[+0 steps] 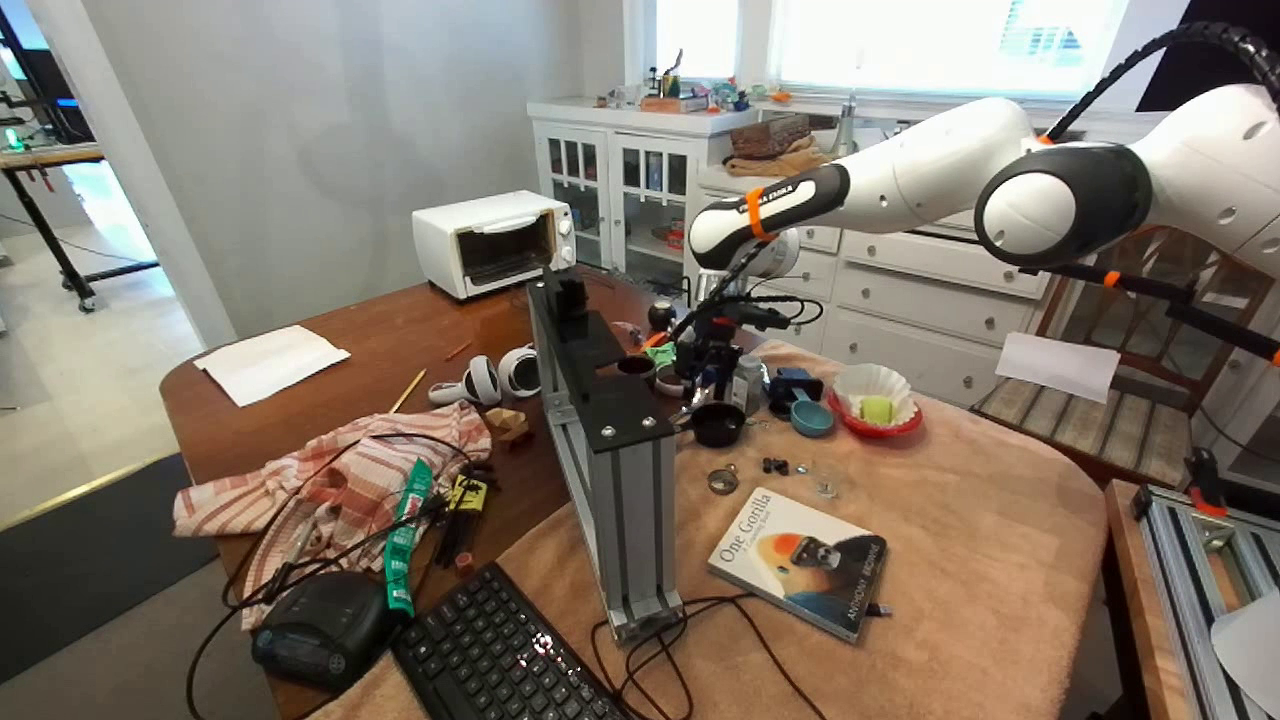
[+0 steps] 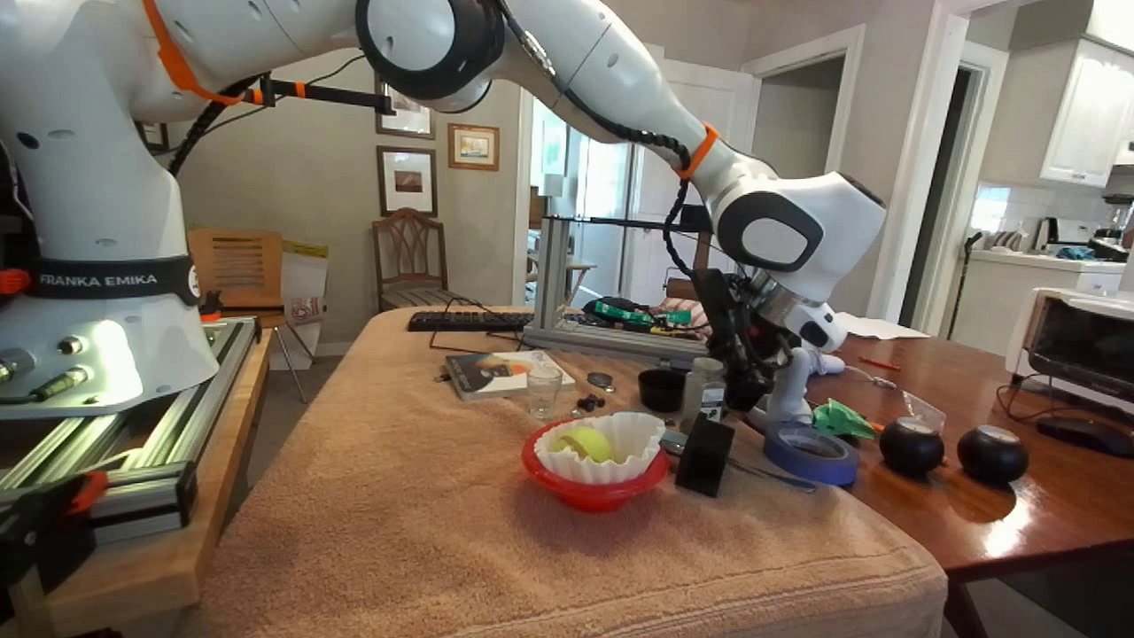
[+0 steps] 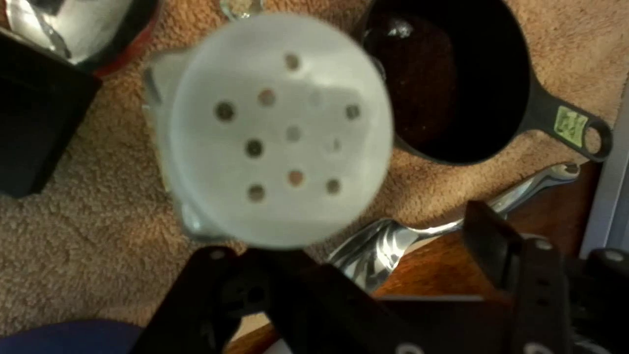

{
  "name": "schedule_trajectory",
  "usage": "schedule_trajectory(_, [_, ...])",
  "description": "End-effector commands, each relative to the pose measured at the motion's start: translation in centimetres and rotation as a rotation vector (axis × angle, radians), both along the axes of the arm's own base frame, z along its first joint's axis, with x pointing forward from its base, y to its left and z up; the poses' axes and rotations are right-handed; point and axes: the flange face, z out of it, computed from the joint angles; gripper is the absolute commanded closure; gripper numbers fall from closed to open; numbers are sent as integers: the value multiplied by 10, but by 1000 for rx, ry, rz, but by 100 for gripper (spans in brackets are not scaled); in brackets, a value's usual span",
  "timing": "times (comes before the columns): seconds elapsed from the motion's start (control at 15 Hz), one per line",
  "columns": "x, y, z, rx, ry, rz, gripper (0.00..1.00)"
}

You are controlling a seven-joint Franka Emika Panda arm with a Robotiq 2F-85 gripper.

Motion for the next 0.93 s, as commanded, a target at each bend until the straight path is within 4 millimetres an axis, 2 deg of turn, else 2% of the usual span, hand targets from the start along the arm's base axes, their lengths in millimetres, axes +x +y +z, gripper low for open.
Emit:
schedule_trajectory(0.0, [3,1,-9,19,3,-26,25])
schedule_trajectory(0.07, [4,2,-10,17,-2,-28,24])
schedule_trajectory(0.13, [5,2,-11,16,-3,-28,27])
schedule_trajectory(0.33, [8,3,-11,18,-16,-24,30])
schedule_trajectory(0.6, [15,5,-6,19,-39,-31,31])
schedule_trajectory(0.87, [17,5,-9,17,-35,-43,32])
